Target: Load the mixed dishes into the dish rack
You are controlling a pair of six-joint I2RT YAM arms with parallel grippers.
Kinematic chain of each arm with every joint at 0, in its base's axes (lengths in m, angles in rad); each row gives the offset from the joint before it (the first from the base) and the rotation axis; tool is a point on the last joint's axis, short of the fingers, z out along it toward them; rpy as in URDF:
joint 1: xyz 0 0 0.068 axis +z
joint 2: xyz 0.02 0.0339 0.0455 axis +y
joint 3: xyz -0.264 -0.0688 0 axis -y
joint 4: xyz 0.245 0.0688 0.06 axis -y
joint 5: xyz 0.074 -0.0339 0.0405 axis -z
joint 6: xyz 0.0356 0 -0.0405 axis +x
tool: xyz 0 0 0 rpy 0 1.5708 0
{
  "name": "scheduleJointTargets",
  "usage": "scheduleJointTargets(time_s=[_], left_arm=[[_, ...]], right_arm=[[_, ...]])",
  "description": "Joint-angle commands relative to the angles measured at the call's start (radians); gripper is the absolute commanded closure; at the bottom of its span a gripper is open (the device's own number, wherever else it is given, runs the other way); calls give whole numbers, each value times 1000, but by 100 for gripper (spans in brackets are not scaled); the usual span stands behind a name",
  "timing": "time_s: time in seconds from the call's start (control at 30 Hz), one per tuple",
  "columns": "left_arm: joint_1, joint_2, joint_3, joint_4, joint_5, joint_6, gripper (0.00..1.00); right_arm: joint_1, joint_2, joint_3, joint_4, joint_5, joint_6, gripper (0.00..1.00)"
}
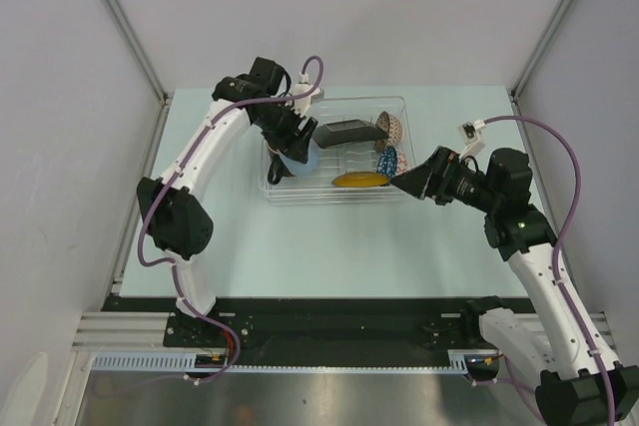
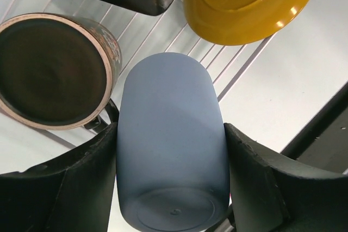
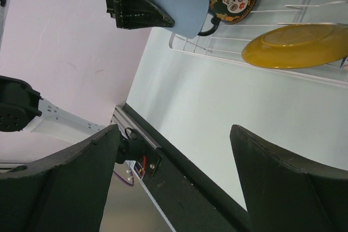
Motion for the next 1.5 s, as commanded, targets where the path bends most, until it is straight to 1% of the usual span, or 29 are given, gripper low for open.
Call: scheduleJointTargets(time_s=[0.0,0.03,0.13,0.23,0.5,0.77,1.2,1.47], left_arm=[[-48,-56,-83,63,-54,55,100],[-54,-63,-126,78,-60,55,100],[-74,-73,-192,130,-77,53,100],[-90,-70,-229,166,-92,47,100],[-107,-31,-251,221,-127,53,100],[-142,-9,-320,292,-209,79,100],[-171,14,-361,379,-258,66,100],[-197,17,-408,407,-255,67,100]], right_arm=[[-8,-7,-6,30,-12,0,13],[-8,-9,-9,33,-15,4,13],[-8,-15,-22,45,-18,12,13],[-8,-20,-31,48,-20,17,14],[-9,-35,-52,50,-24,18,15],[-9,-41,-80,71,-32,26,16],[-8,-56,-112,85,-46,40,18],[-9,-61,-124,91,-50,46,19]])
